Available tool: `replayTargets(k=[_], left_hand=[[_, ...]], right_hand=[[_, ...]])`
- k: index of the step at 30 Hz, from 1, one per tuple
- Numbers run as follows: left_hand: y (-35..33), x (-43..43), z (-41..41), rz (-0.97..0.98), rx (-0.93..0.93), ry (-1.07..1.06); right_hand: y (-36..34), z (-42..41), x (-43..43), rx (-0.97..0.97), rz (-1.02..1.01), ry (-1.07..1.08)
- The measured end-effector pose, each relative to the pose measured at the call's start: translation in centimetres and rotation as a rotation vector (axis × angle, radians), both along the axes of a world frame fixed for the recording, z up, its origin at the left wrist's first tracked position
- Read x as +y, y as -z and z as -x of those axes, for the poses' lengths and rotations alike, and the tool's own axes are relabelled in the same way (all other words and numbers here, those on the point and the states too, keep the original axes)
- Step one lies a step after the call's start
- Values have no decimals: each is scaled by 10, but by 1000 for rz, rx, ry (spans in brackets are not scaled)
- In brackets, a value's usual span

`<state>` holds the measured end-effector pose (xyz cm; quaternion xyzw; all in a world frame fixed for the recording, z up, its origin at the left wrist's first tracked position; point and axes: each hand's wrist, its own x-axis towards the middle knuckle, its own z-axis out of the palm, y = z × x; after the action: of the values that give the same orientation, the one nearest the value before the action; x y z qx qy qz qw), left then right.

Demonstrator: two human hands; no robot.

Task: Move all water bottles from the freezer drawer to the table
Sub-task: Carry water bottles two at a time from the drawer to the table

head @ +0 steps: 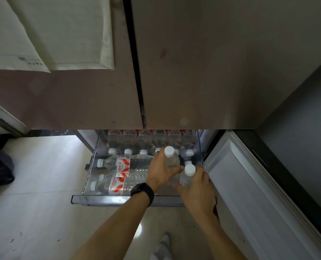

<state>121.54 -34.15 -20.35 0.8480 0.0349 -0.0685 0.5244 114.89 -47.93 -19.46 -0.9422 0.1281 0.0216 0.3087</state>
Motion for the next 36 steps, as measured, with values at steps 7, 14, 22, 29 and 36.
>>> replayTargets(k=[7, 14, 22, 29, 36], left_hand=[[-37, 16, 7, 0, -131, -68], [-116, 89, 86, 123, -344, -263], [-147, 232, 307, -42, -421, -575], [-145, 327, 577, -200, -262, -944], [-154, 342, 804, -329, -76, -1288]], right_hand=[[-14, -8, -10, -18, -252, 129], [-96, 7, 3, -231, -495, -52], [-155, 136, 137, -178, -744, -483], [-139, 321, 276, 104, -709, -1017], [-133, 486, 378, 209, -499, -1502]])
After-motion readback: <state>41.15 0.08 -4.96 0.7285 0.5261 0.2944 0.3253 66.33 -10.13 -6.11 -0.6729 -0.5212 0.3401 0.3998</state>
